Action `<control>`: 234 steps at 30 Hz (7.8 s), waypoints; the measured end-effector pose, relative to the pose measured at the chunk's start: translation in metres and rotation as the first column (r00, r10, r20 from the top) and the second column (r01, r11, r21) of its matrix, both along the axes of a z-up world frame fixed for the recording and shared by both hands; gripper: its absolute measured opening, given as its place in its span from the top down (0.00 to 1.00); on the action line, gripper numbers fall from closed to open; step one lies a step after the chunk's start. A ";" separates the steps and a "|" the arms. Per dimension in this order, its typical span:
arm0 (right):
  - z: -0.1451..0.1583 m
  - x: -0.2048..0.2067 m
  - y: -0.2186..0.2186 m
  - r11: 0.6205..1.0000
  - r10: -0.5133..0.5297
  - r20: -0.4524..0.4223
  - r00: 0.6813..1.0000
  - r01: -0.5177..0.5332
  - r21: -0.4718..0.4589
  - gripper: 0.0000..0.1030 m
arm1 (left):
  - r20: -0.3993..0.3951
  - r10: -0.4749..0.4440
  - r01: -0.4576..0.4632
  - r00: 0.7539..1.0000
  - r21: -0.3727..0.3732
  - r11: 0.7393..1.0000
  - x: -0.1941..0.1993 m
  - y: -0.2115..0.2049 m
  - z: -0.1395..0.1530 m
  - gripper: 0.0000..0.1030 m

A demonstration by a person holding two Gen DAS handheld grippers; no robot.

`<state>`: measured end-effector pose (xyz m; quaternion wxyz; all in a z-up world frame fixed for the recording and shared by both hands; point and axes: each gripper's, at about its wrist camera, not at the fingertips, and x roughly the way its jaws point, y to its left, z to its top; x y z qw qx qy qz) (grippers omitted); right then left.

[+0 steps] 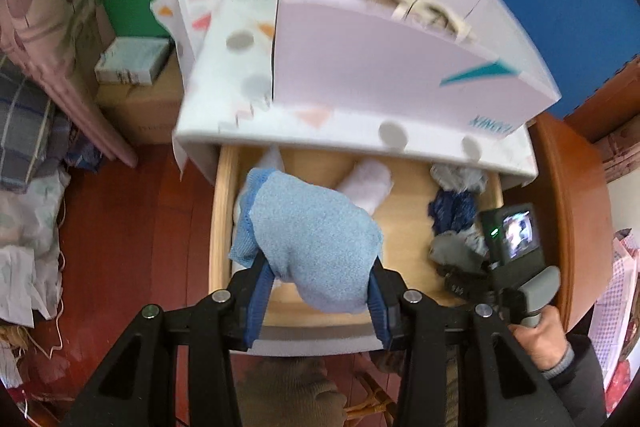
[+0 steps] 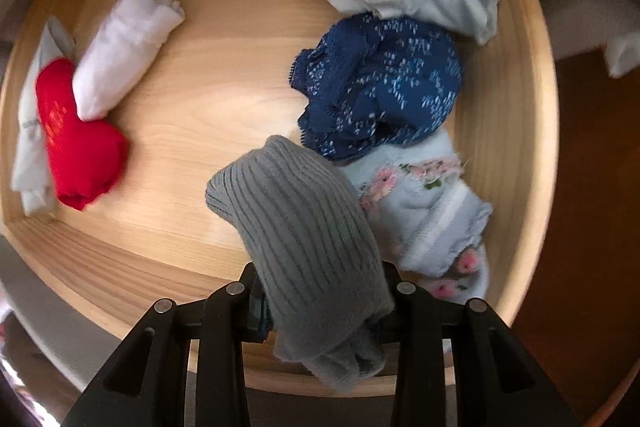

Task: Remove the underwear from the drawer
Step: 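Carry the light blue sock with the left gripper into the pink box and release, then return the left gripper to the drawer while the right gripper lifts the grey knit sock, then carry the grey knit sock with the right gripper into the pink box and release, then lower the right gripper into the drawer and grasp the light blue floral sock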

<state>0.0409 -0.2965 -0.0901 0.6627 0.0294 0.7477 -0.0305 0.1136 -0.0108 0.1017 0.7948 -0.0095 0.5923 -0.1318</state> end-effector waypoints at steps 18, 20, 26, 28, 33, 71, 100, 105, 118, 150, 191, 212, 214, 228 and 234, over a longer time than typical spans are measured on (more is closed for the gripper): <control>0.004 -0.004 -0.029 0.993 -0.078 0.004 0.997 0.077 0.094 0.68 | 0.309 -0.067 0.071 0.949 -0.002 0.997 0.086 -0.040 0.122 0.58; 0.005 -0.004 -0.034 0.991 -0.088 0.007 0.996 0.086 0.103 0.68 | 0.308 -0.074 0.077 0.949 0.000 0.997 0.102 -0.050 0.119 0.58; 0.007 -0.003 -0.041 0.990 -0.091 0.006 0.996 0.090 0.113 0.68 | 0.240 -0.104 0.086 0.965 0.083 0.993 0.147 -0.084 0.074 0.58; 0.009 -0.005 -0.051 0.988 -0.096 0.004 0.995 0.095 0.122 0.68 | 0.218 -0.101 0.083 0.971 0.091 0.992 0.150 -0.087 0.061 0.58; 0.007 -0.002 -0.061 0.986 -0.099 -0.001 0.995 0.099 0.133 0.68 | 0.186 -0.082 0.064 0.979 0.100 0.993 0.155 -0.088 0.038 0.57; -0.002 0.004 0.003 1.000 -0.025 0.023 0.999 0.025 0.014 0.68 | 0.266 0.010 -0.058 0.964 0.172 0.983 0.017 0.003 0.010 0.47; 0.084 0.013 0.053 0.994 -0.054 0.224 0.973 0.031 0.106 0.75 | 0.185 0.136 -0.169 0.973 0.177 0.970 -0.036 0.012 -0.105 0.47; 0.136 0.023 0.032 0.994 -0.020 0.299 0.954 -0.014 0.110 0.75 | 0.184 0.154 -0.184 0.971 0.163 0.969 -0.037 0.017 -0.105 0.47; 0.263 0.077 0.029 0.995 0.027 0.485 0.874 -0.068 0.068 0.75 | 0.182 0.199 -0.222 0.963 0.116 0.968 -0.038 0.028 -0.103 0.47; 0.188 0.213 0.008 0.997 -0.047 0.356 0.933 0.024 0.069 0.53 | 0.183 0.145 -0.169 0.972 0.126 0.977 -0.036 0.017 -0.105 0.47; 0.005 0.065 0.006 0.978 0.187 -0.013 0.982 -0.187 -0.087 0.47 | 0.157 0.148 -0.168 0.977 0.122 0.978 -0.036 0.018 -0.109 0.47; -0.015 0.025 0.029 0.994 0.094 -0.018 0.995 -0.093 0.049 0.46 | 0.160 0.145 -0.165 0.977 0.122 0.979 -0.037 0.015 -0.108 0.47; -0.019 0.022 0.025 0.996 0.076 -0.031 0.997 -0.075 0.056 0.46 | 0.157 0.144 -0.164 0.977 0.125 0.978 -0.037 0.016 -0.109 0.47; -0.032 -0.020 0.028 0.999 0.024 -0.071 0.997 -0.021 0.048 0.60 | 0.084 0.165 -0.175 0.983 0.128 0.976 -0.033 0.015 -0.118 0.47; -0.034 -0.035 0.021 0.996 -0.010 -0.071 0.997 0.016 0.088 0.62 | 0.057 0.148 -0.155 0.987 0.155 0.976 -0.029 0.010 -0.122 0.47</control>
